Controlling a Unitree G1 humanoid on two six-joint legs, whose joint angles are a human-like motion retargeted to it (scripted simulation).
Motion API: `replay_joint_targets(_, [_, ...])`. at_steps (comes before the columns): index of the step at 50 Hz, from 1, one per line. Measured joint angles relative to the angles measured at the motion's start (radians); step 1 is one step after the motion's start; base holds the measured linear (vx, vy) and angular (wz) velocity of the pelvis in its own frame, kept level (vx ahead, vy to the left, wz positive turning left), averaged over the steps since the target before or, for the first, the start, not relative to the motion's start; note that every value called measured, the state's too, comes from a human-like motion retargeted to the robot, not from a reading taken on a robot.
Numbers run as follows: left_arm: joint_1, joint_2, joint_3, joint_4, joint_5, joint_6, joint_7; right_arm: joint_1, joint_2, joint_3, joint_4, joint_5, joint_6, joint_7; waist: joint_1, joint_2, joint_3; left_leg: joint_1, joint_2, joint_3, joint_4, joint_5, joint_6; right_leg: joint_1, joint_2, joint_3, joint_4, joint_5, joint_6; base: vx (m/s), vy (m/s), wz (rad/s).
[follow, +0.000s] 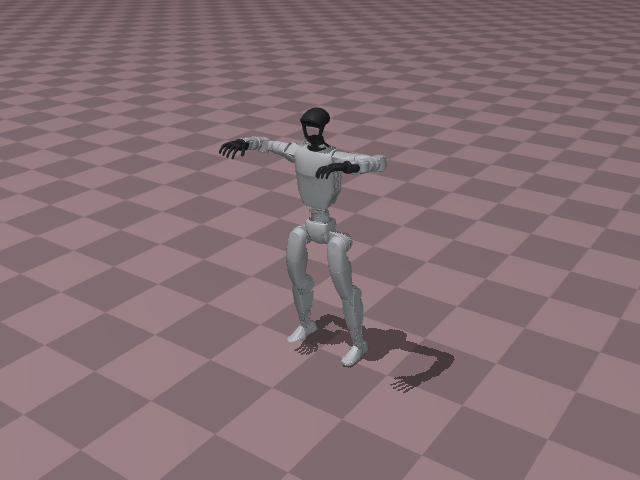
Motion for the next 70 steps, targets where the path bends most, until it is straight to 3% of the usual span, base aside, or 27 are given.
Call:
replay_joint_targets(11, [0.110,-0.026,0.119,-0.023,-0.002,0.000,-0.002,0.080,0.002,-0.089,-0.018,0.006,0.002,0.001,-0.001,0.010,0.002,0.008,-0.001,0.000,0.000,-0.003,0.001,0.008,-0.001,-0.001,0.000,-0.003,-0.001,0.00,0.00,0.00])
replay_joint_targets(13, [0.139,-0.026,0.136,-0.021,0.027,-0.025,-0.030,0.089,0.007,-0.082,-0.023,0.019,-0.026,0.012,-0.014,0.008,-0.020,-0.041,0.001,0.013,0.090,-0.073,0.015,-0.025,-0.008,-0.012,0.057,-0.032,0.006,0.00,0.00,0.00])
replay_joint_targets(15, [0.152,-0.033,0.162,-0.029,-0.002,-0.002,-0.004,0.080,-0.001,-0.092,-0.014,0.006,0.000,0.002,-0.005,0.007,-0.001,-0.002,-0.002,-0.001,0.013,-0.010,0.001,0.002,-0.003,-0.002,0.008,-0.006,-0.001,0.00,0.00,0.00])
replay_joint_targets(30, [0.242,-0.050,0.252,-0.037,0.003,0.007,-0.010,0.091,0.000,-0.109,-0.015,0.006,0.006,0.005,-0.008,0.004,0.013,0.010,-0.002,-0.003,0.006,-0.006,0.001,0.013,-0.003,-0.004,0.005,-0.005,-0.002,0.00,0.00,0.00])
replay_joint_targets(70, [0.309,-0.060,0.320,-0.050,0.003,0.003,-0.015,0.018,-0.003,-0.037,-0.011,0.012,0.006,0.009,-0.021,0.004,0.003,0.000,-0.004,-0.007,0.004,-0.003,0.003,0.004,-0.004,-0.005,0.002,0.000,-0.005,0.00,0.00,0.00])
